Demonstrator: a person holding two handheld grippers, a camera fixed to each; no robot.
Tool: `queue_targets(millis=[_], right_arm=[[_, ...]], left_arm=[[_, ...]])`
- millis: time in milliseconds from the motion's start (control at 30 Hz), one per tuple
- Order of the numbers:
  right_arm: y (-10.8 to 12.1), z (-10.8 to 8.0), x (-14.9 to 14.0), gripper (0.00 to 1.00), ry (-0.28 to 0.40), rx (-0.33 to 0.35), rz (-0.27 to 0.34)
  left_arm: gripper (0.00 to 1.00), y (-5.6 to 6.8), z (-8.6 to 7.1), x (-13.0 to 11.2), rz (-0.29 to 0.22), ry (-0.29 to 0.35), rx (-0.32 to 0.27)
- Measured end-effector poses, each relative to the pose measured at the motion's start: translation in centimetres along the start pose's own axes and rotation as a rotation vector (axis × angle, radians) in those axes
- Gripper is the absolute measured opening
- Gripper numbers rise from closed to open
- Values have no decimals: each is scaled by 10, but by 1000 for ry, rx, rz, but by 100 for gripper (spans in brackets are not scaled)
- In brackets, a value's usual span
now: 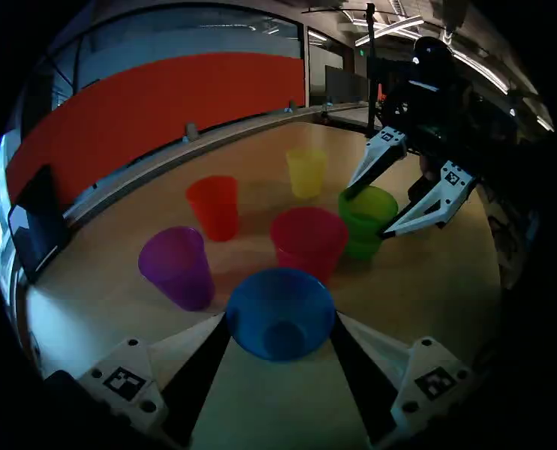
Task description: Pour water
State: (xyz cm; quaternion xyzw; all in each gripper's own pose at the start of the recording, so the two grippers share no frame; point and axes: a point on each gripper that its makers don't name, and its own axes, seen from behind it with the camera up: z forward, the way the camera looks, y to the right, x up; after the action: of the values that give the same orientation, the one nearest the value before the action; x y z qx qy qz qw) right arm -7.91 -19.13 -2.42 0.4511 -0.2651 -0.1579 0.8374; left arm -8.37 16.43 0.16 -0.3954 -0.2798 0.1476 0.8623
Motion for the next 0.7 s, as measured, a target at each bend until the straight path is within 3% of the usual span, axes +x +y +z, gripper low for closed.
queue_targets(millis=[400, 700], right_arm=[[1, 3, -1, 94, 4, -9, 10], [0, -1, 1, 99, 13, -9, 22]], left_arm=[[89, -1, 2, -7, -13, -15, -8], [90, -2, 0, -12, -53, -34, -13]])
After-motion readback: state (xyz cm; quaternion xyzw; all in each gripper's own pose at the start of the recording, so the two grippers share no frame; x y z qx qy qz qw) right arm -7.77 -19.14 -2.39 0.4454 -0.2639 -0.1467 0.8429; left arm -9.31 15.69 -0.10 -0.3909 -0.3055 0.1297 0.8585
